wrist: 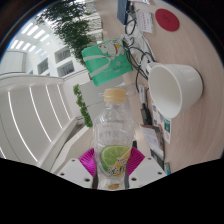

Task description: Pour water

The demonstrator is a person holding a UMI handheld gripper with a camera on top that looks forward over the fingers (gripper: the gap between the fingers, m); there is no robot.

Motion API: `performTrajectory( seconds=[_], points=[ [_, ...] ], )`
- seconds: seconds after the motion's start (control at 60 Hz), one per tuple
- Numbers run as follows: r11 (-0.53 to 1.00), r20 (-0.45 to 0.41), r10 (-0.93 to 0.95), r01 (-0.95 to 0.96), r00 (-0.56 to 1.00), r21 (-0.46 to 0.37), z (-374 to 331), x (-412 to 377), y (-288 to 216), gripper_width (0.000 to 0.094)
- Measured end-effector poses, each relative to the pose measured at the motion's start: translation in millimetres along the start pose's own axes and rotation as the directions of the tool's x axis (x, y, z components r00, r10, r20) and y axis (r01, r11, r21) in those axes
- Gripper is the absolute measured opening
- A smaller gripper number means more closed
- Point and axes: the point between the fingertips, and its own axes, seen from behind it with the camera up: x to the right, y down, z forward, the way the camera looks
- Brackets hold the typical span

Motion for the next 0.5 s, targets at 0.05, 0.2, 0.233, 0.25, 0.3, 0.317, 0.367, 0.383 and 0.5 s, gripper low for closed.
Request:
performTrajectory(
  seconds=[0.05,0.2,0.233,0.25,0.3,0.317,0.367,0.383,0.5],
  points=[
    [0.992,0.039,0.129,-0.128,0.991,-0.012,-1,-2,-7,0.035],
    [0.921,0.117,0.39,-0.387,0.913,-0.05,1,-13,-12,0.035],
    [0.904,0.134,0.427,-0.424,0.894,-0.054,-2,-11,-13,0.0351],
    [0.897,0.139,0.442,-0.439,0.886,-0.053,-3,-10,-14,0.0349],
    [0.876,0.147,0.483,-0.48,0.863,-0.059,-18,-8,-17,0.0349],
    [0.878,0.137,0.479,-0.478,0.867,-0.043,0,-10,-19,0.035],
    [0.872,0.139,0.489,-0.487,0.861,-0.049,-1,-8,-18,0.0348],
    [0.869,0.139,0.494,-0.492,0.858,-0.054,-2,-8,-17,0.0349],
    [0.877,0.12,0.481,-0.476,0.869,-0.071,1,-11,-13,0.035]
  ],
)
